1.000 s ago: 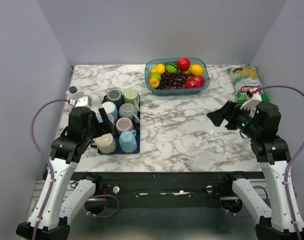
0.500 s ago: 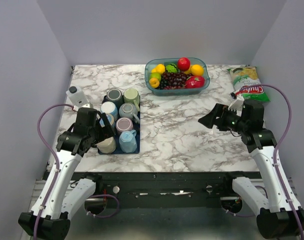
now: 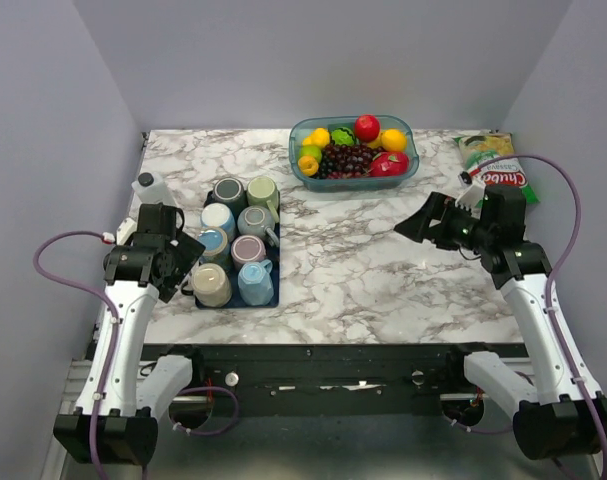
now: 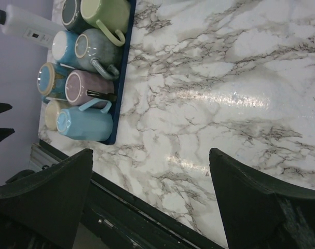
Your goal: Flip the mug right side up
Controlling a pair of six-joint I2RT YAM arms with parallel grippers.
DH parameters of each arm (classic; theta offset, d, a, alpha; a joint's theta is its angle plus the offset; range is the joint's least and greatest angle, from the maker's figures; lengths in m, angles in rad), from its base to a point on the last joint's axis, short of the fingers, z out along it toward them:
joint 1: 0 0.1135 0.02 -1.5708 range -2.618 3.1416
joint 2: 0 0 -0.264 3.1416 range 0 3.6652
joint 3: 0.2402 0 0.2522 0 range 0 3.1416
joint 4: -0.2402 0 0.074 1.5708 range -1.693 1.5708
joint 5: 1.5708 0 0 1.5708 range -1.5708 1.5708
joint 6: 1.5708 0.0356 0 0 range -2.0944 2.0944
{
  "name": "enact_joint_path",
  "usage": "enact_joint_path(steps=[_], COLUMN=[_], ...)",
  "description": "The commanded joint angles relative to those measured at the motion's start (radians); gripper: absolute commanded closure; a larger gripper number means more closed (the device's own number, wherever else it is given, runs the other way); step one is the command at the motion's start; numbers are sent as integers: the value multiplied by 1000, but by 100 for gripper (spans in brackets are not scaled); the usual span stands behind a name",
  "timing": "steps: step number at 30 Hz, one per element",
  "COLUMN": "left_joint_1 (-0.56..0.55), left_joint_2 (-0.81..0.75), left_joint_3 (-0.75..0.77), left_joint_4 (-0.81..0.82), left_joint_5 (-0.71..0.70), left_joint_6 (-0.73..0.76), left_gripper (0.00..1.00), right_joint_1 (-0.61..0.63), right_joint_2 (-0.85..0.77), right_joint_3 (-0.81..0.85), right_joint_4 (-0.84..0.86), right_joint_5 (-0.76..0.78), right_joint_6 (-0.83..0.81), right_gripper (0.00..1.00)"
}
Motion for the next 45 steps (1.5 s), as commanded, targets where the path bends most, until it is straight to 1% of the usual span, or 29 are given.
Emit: enact_joint_path(steps=[1,2,3,8,9,12,16,22,28,33,34,39,42,43,45], left_joint_1=[64,64,102,136,142,158,169,185,198,202,204,207,205,207,205], left_joint_2=[16,16,15,6,6,29,76,119,185,227,231,244,253,257,262], left_joint_3=[-69,-84,-109,-169,-190,-227,-258,-281,-261,-269,-269,-267,-282,-285,-298], left_joint_4=[-25,-21,2,64,99,151,199,259,274,303,305,303,303,305,309], left_joint_5=[-11,-14,-15,-52,-52,-38,-17,-26,-8,52,57,100,127,137,160], left_joint_6=[-175,-191,-209,-262,-263,-280,-289,-286,-257,-278,-283,-320,-347,-352,-370], left_gripper=[1,3,5,13,15,21,26,29,29,30,32,34,38,42,46], right_joint_1=[-4,-5,-5,-4,-5,-5,-4,-4,-5,-5,-4,-4,-5,-4,-4], right_joint_2=[-4,-4,-7,-24,-25,-33,-39,-48,-59,-70,-74,-93,-109,-111,-120], right_joint_3=[71,78,83,72,69,69,75,80,69,65,65,60,48,46,40], right_joint_4=[-45,-54,-63,-86,-86,-91,-104,-124,-120,-129,-131,-143,-147,-151,-154], right_joint_5=[42,49,56,68,68,73,85,117,125,142,149,171,185,189,195], right_joint_6=[2,-1,-9,-10,-7,-6,-13,-24,-12,-18,-18,-26,-29,-30,-33], right_gripper=[2,2,2,2,2,2,2,2,2,3,3,3,3,2,3])
